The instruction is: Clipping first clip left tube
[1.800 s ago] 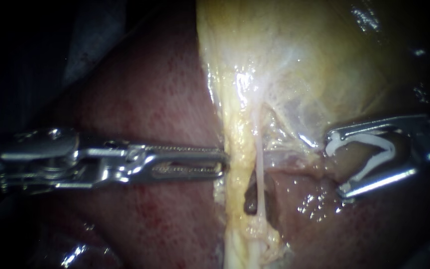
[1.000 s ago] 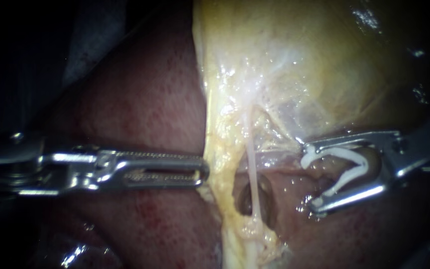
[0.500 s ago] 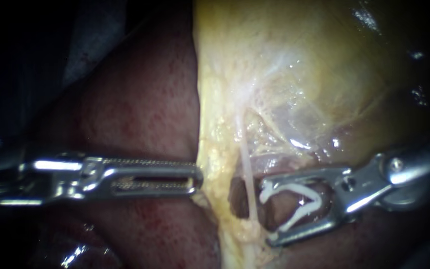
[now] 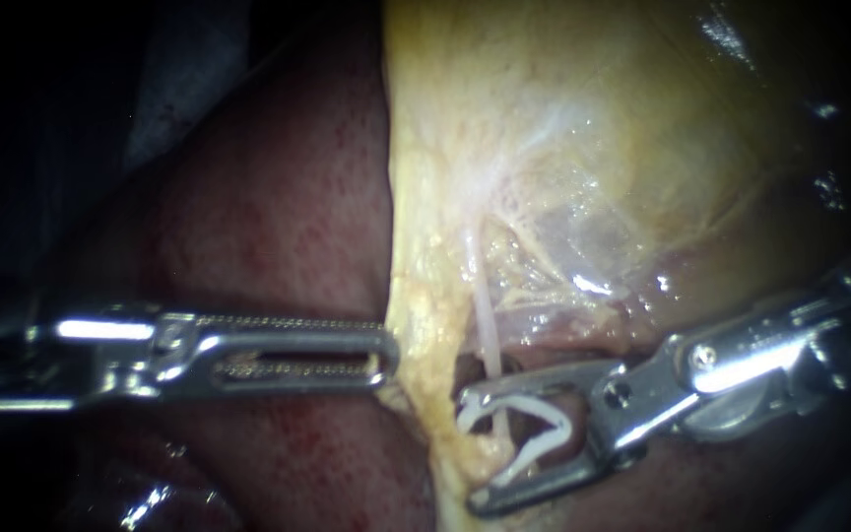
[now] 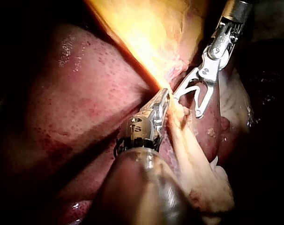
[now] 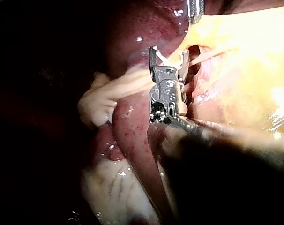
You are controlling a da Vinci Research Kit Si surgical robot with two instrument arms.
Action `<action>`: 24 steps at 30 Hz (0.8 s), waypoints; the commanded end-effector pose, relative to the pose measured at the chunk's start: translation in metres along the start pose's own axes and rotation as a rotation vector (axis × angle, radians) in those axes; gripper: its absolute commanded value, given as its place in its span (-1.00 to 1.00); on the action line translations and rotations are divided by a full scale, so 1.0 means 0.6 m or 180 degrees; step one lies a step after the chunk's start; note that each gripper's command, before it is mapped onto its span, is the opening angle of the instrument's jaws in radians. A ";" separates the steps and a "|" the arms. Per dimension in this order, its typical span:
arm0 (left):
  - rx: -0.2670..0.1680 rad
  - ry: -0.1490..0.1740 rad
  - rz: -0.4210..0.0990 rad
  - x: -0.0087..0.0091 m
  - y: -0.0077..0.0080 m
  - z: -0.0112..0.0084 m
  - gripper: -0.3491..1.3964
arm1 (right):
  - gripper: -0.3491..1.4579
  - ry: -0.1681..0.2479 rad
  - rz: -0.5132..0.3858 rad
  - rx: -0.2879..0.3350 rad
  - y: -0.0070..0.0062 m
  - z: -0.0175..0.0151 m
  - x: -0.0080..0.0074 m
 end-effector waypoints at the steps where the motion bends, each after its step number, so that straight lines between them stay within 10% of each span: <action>1: 0.0001 0.0001 0.0001 0.0000 0.0000 0.0000 -1.00 | -0.02 -0.0002 -0.0010 -0.0002 0.0003 0.0001 -0.0002; 24: 0.0001 0.0001 0.0002 0.0001 -0.0003 -0.0001 -1.00 | -0.02 -0.0009 0.0009 -0.0020 0.0031 0.0033 0.0000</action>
